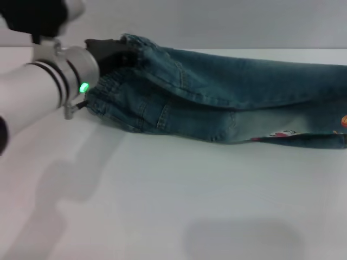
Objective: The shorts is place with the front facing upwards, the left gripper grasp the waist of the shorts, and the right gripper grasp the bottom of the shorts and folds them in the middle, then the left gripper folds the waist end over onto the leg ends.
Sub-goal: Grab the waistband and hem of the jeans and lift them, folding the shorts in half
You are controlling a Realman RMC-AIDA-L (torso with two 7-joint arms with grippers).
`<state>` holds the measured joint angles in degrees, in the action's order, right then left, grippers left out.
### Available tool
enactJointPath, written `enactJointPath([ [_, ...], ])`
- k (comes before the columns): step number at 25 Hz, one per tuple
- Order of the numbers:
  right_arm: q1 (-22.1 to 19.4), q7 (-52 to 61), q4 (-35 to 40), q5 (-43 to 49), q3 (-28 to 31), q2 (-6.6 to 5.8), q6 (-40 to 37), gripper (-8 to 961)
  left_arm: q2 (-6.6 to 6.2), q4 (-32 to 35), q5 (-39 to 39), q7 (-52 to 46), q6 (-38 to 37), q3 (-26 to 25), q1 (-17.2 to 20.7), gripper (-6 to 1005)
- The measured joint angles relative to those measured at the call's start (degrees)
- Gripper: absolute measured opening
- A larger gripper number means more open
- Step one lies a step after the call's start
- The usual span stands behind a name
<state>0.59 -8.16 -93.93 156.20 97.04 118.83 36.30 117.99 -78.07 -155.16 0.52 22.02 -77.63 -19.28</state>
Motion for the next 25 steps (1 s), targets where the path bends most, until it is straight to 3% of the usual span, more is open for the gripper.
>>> enactJointPath([
  [2, 1.0, -1.6, 2.2, 0.0, -0.1, -0.02, -1.9, 83, 0.09, 4.5, 0.1, 1.1, -4.3, 1.5, -2.1, 121],
  [5, 2.1, -2.6, 4.4, 0.2, 0.2, 0.01, -3.1, 87, 0.08, 6.8, 0.3, 1.1, -5.0, 1.7, -4.0, 132],
  [9, 1.8, -3.0, 4.6, 0.3, 0.2, -0.01, -4.3, 233, 0.05, 7.2, 0.3, 1.1, -6.3, 1.2, -3.9, 146],
  [12, 1.2, -3.5, 4.5, 0.0, -0.2, 0.04, -5.4, 363, -0.03, 7.2, 0.3, 1.1, -7.0, 0.7, -3.7, 378],
  [15, 0.5, -4.0, 4.0, -0.2, -1.9, 0.13, -5.7, 535, -0.11, 7.6, 0.3, 1.2, -7.1, -0.3, -3.6, 501],
  [18, -0.2, -4.2, 3.4, -0.2, -3.3, 0.13, -6.8, 627, -0.21, 7.2, 0.3, 1.2, -6.9, -0.5, -3.3, 624],
  [23, -4.1, -6.6, 2.4, -0.6, -9.1, 0.34, -18.4, 750, -0.22, 5.0, 0.0, 1.2, -7.1, -0.3, -0.7, 850],
  [25, -5.6, -6.6, 3.2, -1.0, -12.0, 0.34, -24.2, 750, -0.18, 4.0, 0.0, 1.2, -8.1, -0.1, 1.0, 852],
])
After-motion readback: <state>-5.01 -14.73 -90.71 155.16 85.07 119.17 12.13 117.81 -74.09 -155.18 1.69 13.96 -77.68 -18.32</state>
